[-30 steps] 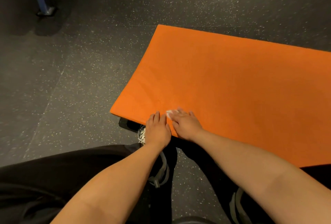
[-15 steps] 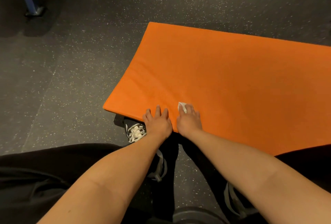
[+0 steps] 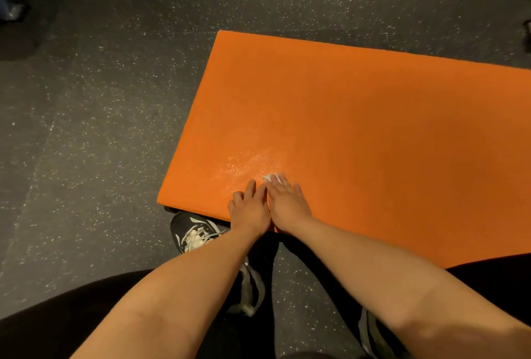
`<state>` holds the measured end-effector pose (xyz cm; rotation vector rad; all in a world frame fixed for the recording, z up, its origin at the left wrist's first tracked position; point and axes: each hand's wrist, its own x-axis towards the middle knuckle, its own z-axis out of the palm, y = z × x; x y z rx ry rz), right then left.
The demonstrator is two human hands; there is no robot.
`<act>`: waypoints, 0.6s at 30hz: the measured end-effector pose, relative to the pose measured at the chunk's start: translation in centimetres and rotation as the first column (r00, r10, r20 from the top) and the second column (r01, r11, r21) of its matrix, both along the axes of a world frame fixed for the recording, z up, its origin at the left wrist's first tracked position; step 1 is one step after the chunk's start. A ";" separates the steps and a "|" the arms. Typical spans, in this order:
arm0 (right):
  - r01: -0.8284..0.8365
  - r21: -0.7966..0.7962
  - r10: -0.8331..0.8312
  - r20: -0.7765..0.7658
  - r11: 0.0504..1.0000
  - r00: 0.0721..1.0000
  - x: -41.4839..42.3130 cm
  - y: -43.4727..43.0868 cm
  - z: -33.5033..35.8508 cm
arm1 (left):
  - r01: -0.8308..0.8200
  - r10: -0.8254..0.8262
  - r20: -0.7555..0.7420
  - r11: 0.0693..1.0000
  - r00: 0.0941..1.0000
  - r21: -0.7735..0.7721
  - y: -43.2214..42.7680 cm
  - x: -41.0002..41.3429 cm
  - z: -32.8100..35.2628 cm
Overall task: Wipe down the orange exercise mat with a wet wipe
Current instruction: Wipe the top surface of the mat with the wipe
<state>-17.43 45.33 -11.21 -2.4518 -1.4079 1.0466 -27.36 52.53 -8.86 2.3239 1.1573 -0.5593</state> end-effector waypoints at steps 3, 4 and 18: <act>-0.118 0.030 0.116 0.066 0.993 0.991 1.9 -0.3 -1.2 | -0.029 0.027 0.046 0.999 0.999 0.042 0.2 -0.1 -0.8; -0.114 0.026 0.111 0.089 0.993 0.990 2.8 0.0 -1.4 | -0.047 0.044 0.057 0.997 0.997 0.060 0.4 0.1 -1.1; 0.007 0.058 -0.018 0.180 0.998 0.983 8.6 5.5 -3.3 | -0.151 0.143 0.079 0.982 0.987 0.110 5.8 4.0 -3.4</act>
